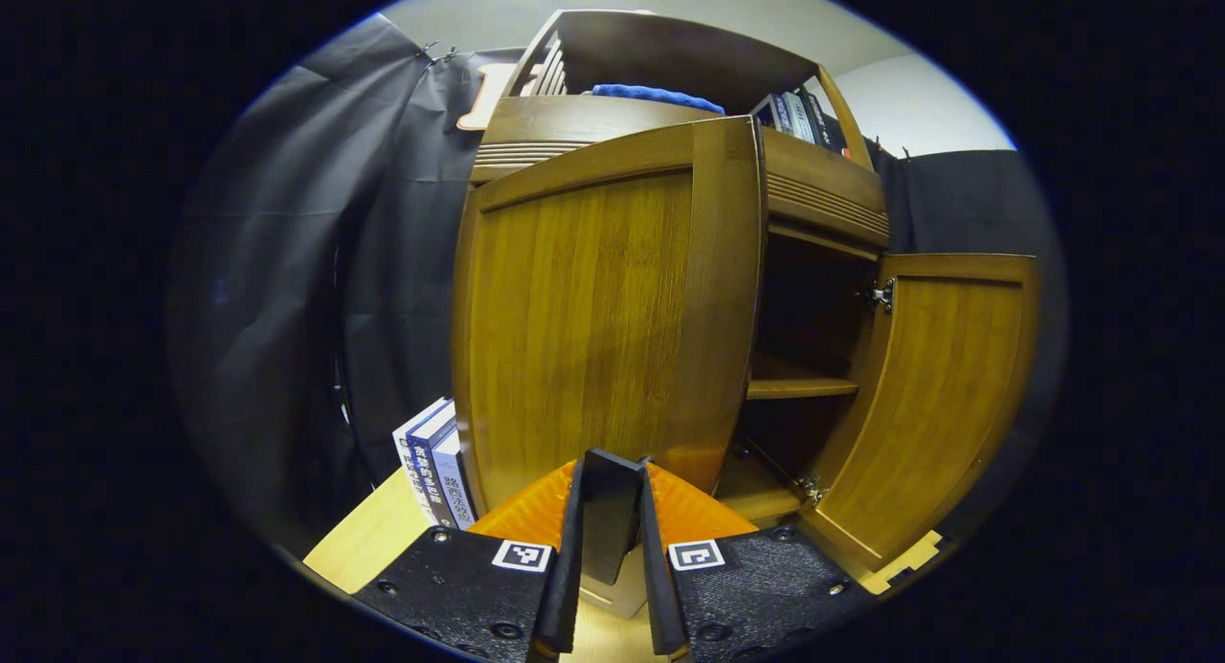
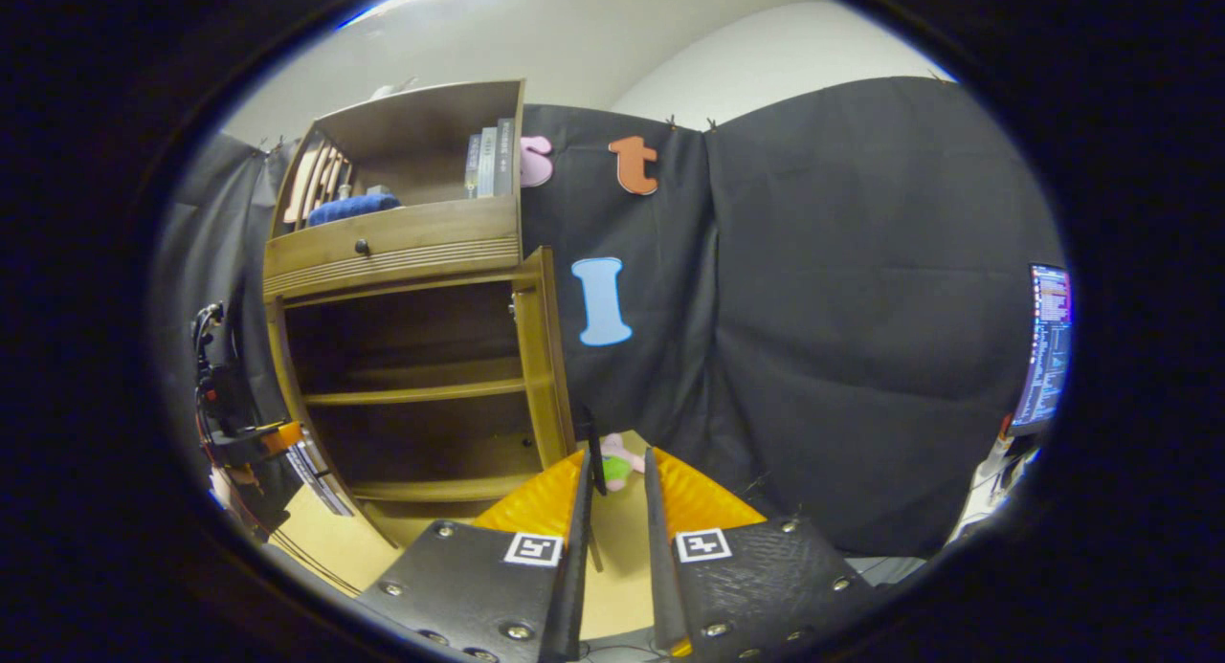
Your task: Open the right door of the double-door shoe cabinet with the right hand, and open the left door with the left hand.
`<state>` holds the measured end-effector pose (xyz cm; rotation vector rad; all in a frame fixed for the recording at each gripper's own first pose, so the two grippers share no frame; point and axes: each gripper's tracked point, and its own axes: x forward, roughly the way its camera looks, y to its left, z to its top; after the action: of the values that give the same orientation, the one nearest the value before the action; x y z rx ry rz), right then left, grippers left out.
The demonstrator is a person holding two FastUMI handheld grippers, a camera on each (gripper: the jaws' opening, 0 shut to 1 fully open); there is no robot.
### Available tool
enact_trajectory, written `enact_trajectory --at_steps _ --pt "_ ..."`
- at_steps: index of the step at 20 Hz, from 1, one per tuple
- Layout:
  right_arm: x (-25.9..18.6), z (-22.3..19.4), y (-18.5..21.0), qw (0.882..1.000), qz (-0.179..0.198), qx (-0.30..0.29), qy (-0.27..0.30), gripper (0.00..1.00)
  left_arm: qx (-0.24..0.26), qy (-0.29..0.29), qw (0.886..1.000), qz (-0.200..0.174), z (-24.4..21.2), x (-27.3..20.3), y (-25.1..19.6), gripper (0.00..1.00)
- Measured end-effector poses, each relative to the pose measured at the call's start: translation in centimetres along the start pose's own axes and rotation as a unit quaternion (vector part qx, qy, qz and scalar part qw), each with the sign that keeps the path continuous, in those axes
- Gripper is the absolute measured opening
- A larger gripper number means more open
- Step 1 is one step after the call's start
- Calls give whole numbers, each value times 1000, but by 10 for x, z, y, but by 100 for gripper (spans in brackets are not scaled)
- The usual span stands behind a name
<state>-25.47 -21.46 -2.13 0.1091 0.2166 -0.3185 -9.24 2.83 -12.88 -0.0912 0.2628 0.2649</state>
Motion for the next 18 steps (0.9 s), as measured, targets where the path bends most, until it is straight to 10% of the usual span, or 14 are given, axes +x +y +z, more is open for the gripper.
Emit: enact_trajectory --at_steps 18 --pt "7 -3 62 995 99 -12 9 29 22 -11 997 78 8 -60 75 13"
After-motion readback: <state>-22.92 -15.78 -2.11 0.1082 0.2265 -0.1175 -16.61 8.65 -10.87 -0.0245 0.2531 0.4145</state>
